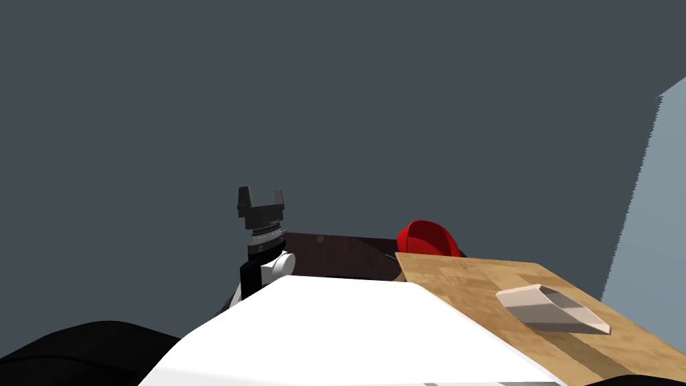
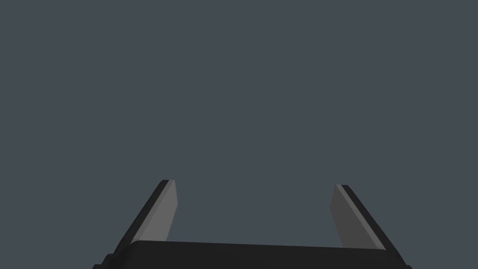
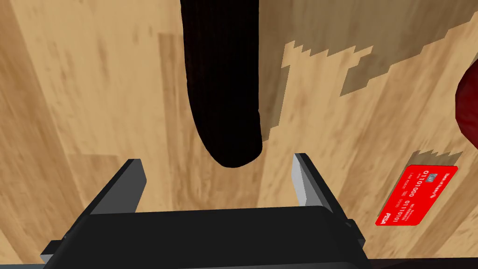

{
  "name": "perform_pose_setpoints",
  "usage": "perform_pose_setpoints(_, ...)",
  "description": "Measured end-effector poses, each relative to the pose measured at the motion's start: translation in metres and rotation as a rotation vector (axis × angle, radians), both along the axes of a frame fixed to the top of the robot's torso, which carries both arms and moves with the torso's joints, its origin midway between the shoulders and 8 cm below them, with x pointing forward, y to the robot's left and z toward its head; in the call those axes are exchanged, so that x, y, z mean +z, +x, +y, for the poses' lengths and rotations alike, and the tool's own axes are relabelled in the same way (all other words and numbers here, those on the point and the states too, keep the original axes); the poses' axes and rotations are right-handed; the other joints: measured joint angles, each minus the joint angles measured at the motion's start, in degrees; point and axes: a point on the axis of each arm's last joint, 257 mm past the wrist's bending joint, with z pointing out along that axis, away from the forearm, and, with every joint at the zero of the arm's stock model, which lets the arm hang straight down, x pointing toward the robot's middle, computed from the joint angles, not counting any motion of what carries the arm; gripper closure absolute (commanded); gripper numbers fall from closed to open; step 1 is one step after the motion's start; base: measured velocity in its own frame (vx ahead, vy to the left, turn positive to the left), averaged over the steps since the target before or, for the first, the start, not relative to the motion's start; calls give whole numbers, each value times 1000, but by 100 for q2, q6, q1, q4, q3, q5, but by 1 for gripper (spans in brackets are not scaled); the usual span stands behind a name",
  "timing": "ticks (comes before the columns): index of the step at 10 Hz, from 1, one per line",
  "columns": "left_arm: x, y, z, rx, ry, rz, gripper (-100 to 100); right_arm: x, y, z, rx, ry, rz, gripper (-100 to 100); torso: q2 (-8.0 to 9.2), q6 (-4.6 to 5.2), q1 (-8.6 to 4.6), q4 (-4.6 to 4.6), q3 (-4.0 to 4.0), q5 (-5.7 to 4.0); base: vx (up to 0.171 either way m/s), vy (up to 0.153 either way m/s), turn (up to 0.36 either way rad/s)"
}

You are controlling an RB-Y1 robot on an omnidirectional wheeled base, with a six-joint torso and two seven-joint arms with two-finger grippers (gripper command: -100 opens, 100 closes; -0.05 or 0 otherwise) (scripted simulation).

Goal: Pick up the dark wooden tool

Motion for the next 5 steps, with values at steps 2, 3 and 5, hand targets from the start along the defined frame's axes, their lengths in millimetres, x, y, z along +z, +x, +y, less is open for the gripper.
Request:
perform_pose_setpoints(2,0,0,0,0,0,0,0,-1,-7,-5,28,-15,12,0,4,3,21,2,3,0,-3,-49,18)
perform_pose_setpoints(3,0,0,0,0,0,0,0,-1,-7,-5,28,-15,12,-100,3,3,46,1,2,7,-3,-23,84)
perform_pose_setpoints(5,0,0,0,0,0,0,0,-11,-16,3,14,-15,12,-100,3,2,48,1,2,8,-2,-36,81)
